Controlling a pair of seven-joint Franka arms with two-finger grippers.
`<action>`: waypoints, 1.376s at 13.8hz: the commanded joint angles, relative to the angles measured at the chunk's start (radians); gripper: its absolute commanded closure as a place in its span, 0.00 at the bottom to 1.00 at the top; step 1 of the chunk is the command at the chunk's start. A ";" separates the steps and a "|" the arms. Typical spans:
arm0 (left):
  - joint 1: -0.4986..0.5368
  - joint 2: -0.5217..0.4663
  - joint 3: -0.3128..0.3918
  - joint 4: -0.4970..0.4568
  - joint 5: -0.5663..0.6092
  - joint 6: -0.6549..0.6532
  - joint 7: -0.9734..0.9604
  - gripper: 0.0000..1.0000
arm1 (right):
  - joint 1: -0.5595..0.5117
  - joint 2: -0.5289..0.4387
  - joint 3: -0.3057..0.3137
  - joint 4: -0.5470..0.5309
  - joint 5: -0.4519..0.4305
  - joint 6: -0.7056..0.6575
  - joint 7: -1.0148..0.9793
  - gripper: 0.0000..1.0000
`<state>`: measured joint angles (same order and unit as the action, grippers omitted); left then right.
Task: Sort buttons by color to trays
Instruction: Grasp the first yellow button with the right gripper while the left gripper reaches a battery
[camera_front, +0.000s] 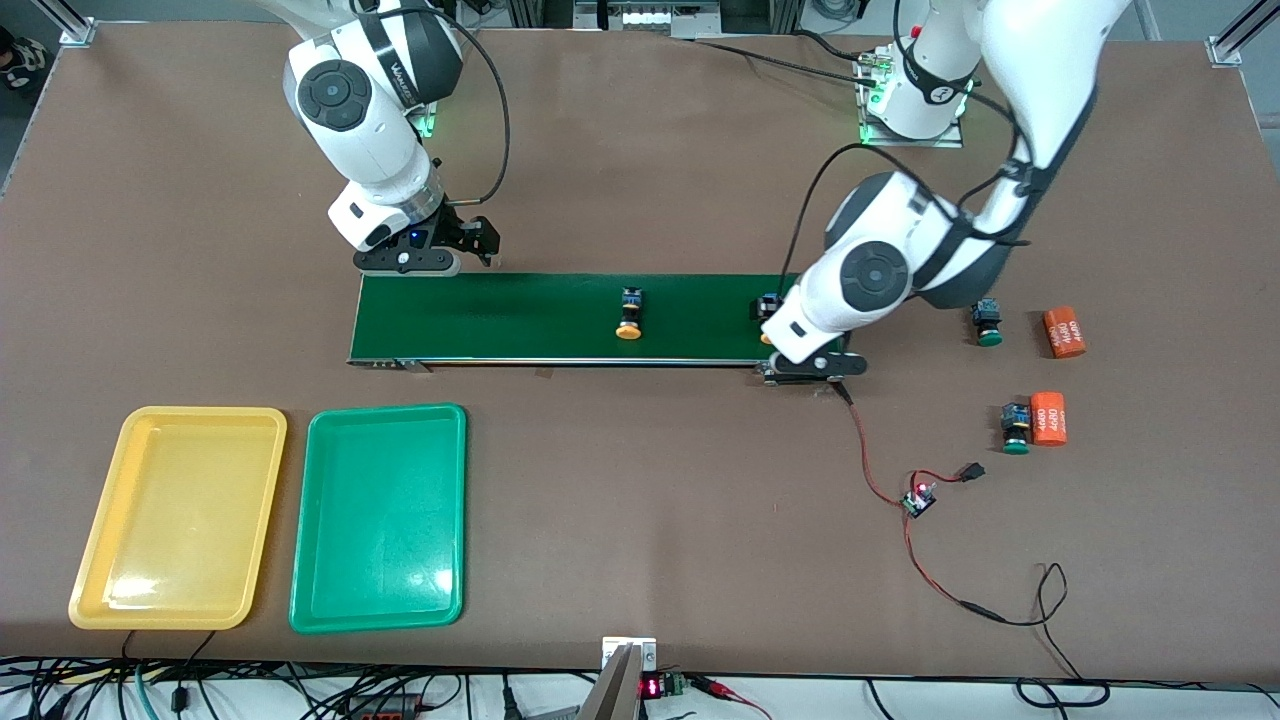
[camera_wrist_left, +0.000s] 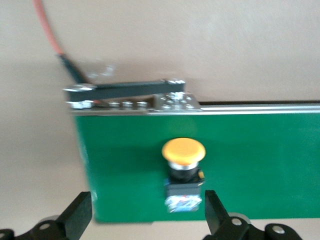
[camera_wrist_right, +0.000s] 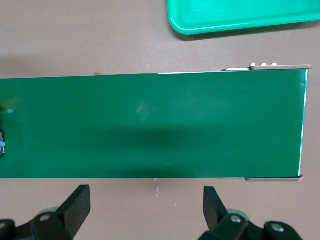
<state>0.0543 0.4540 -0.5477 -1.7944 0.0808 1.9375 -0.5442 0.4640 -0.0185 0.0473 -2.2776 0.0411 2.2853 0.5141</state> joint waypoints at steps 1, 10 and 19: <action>0.079 -0.014 0.002 0.110 0.022 -0.156 0.018 0.00 | -0.001 -0.003 -0.004 0.004 -0.006 0.005 0.003 0.00; 0.453 0.055 0.041 0.125 0.240 -0.327 0.286 0.00 | 0.004 0.034 -0.004 0.046 0.008 0.013 0.029 0.00; 0.729 0.063 0.040 -0.176 0.401 0.105 0.437 0.01 | 0.104 0.242 -0.003 0.222 0.005 0.057 0.218 0.00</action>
<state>0.7400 0.5477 -0.4878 -1.8871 0.4601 1.9713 -0.1314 0.5509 0.1614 0.0488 -2.1288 0.0419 2.3449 0.6987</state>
